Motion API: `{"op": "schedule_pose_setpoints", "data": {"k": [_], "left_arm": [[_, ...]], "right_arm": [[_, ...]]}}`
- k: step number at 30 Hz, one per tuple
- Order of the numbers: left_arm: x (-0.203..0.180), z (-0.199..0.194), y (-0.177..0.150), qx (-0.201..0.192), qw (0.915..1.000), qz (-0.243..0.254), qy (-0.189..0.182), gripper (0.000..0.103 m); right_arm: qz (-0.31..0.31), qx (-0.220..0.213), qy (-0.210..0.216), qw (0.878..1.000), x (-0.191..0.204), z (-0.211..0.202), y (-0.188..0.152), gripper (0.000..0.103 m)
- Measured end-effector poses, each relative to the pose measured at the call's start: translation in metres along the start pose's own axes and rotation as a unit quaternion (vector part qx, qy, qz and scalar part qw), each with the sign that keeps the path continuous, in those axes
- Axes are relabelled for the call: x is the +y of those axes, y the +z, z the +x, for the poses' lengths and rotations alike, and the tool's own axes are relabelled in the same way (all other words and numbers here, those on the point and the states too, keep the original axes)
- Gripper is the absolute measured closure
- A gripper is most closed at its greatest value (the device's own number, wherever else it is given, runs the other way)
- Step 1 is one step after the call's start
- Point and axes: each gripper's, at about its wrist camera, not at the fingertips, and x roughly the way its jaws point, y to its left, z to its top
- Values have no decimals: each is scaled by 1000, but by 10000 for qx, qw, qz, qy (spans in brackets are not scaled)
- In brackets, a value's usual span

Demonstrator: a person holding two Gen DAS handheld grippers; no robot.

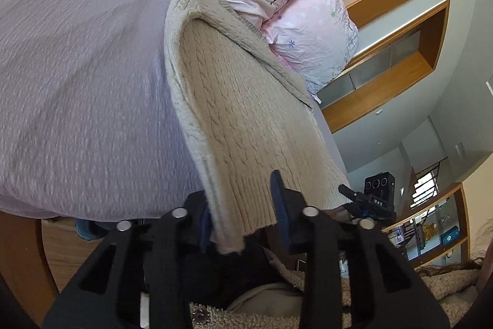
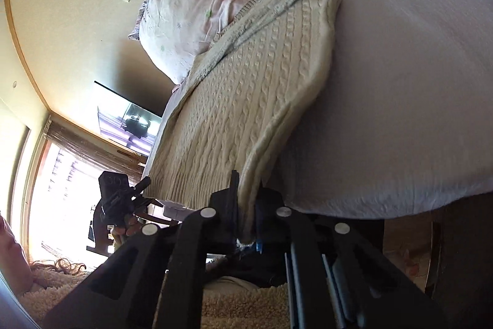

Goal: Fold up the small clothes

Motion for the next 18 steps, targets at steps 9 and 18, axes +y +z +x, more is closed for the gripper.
{"op": "schedule_pose_setpoints", "data": {"k": [9,18], "left_arm": [[-18,19,131,-1037,9943,12,264,93],[21,123,277,-1383,9775,-516,1510,93]], "right_arm": [[-691,-1751,331,9816,45,-9,163,96],[874,-1800,-954,9751,-43,97,288,94]]}}
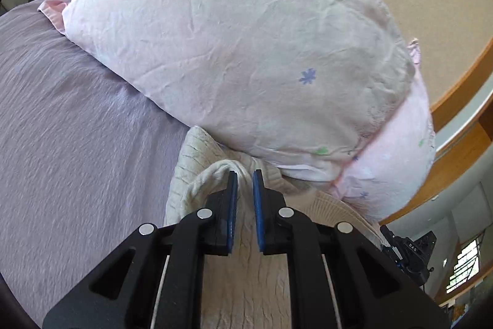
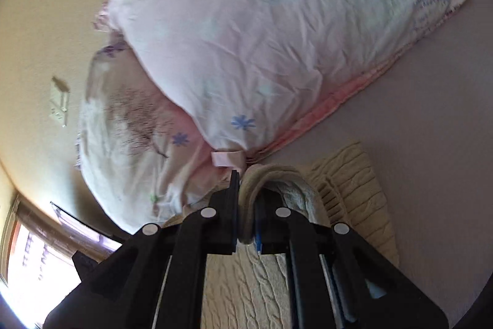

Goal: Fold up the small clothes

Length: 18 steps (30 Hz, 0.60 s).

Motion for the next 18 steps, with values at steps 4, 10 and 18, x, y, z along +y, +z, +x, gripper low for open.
{"op": "schedule_pose_setpoints", "data": {"k": [4,10,18], "left_arm": [[1,19,4,346,9993,99,82,82],[0,-29,6,-168,9986,502,51,6],[44,0,-15,1202,9921,-260,-240,40]], "right_arm": [[171,-38,-439,9989,-13,18,-5,57],[-467,-1334,-1058,9843,8,-37,-5,2],[-97,-984,-506,9938,-11,-37,9,2]]}}
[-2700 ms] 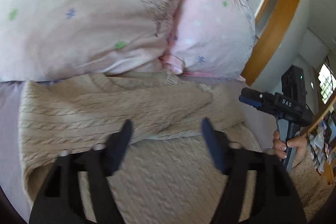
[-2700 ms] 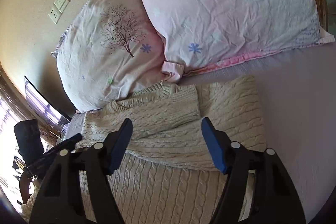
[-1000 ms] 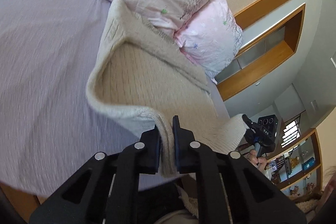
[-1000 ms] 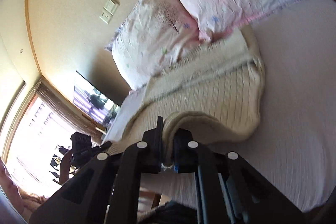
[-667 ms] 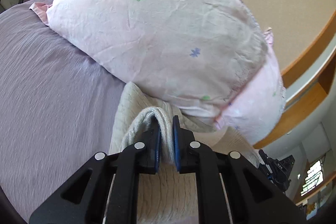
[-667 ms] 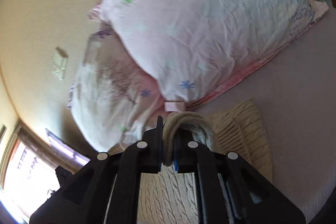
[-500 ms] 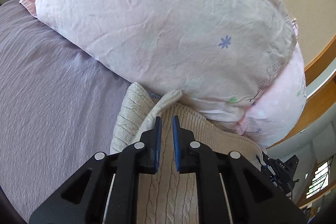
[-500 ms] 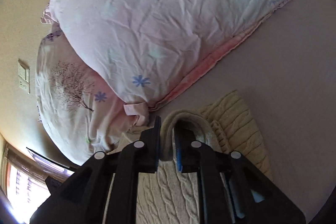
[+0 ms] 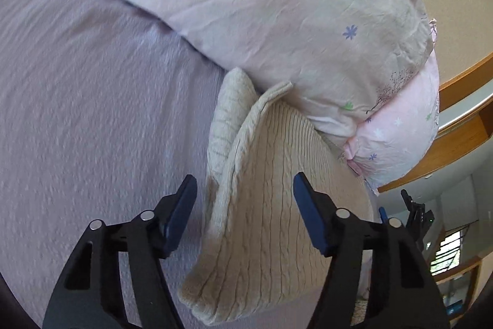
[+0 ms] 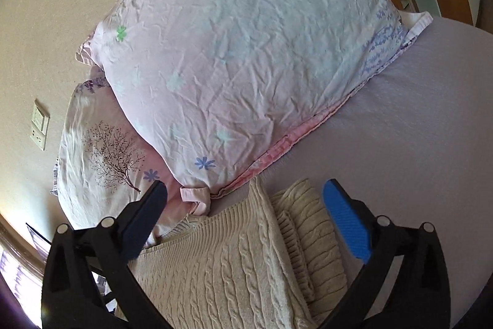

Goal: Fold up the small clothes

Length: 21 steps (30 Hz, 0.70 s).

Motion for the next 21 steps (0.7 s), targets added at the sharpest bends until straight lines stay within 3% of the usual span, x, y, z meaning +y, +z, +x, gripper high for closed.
{"op": "schedule_pose_setpoints", "data": {"k": [4,6,7,11,15,17,19,21], "left_arm": [[-4,12,-9,81,9996,-33,-271,47],[1,21,-12,219,9972,-446,-559,65],[3,28,-14,289,9949,-677,-683,79],[-18,24,-20,52,9889,-871,-1202,83],[-102,27,-27,41,9775,-396,-2071,83],[-150,52,-38,225,9676,-190,-2507,83],[-196,96,-56,729,9576,-9,-2789,83],[-231,149,-77,1417,9482,-38,-2843,78]], "right_arm": [[30,107,142,9998,1,-2,-5,2],[48,185,240,9995,1,-1,-5,2],[49,218,283,9994,1,-2,-4,2],[26,278,491,9984,2,-6,-1,2],[-148,107,581,9981,3,-21,10,2],[-268,-4,548,9981,3,-28,14,2],[-375,-44,503,9980,0,-32,19,2],[-352,31,436,9984,-8,-30,25,2]]}}
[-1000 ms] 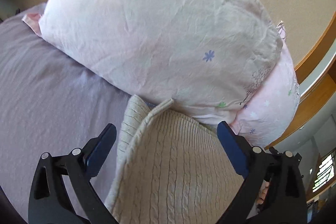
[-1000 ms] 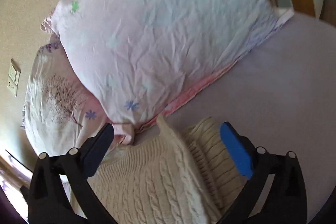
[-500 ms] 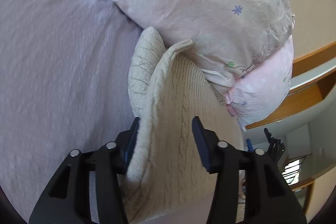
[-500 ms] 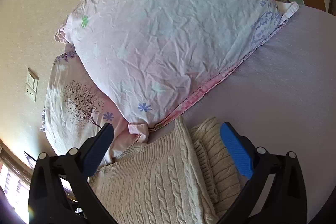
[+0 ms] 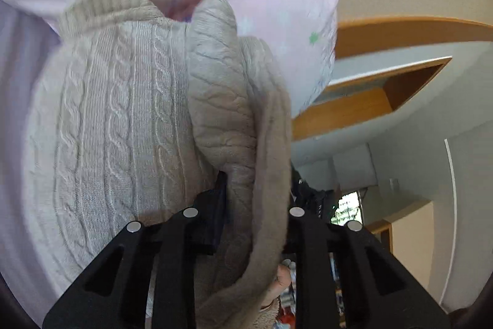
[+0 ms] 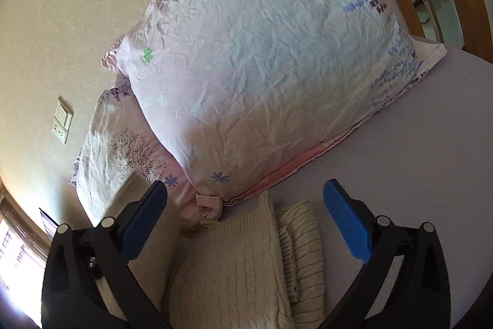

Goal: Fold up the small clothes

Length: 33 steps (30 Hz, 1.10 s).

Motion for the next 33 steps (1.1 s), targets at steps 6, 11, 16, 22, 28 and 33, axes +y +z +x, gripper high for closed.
{"op": "schedule_pose_setpoints", "data": {"k": [6,11,16,22,28,33], "left_arm": [[-15,14,-5,20,9988,402,-292,17],[-24,-44,7,-859,9685,1337,1917,13],[23,-47,9,-473,9574,994,2669,13],[51,-31,-5,-189,9636,954,2492,13],[50,-54,-10,-291,9741,804,2095,59],[24,-118,-28,-570,9536,1476,2561,61]], "right_arm": [[618,1029,272,9924,-36,18,5,2],[636,1929,110,9791,-36,47,-13,2],[386,2435,-49,9691,-27,68,-32,2],[78,2461,-40,9692,-17,72,-42,26],[74,2497,463,9672,-5,76,-51,64],[-181,2841,1428,9479,47,93,-80,65]]}}
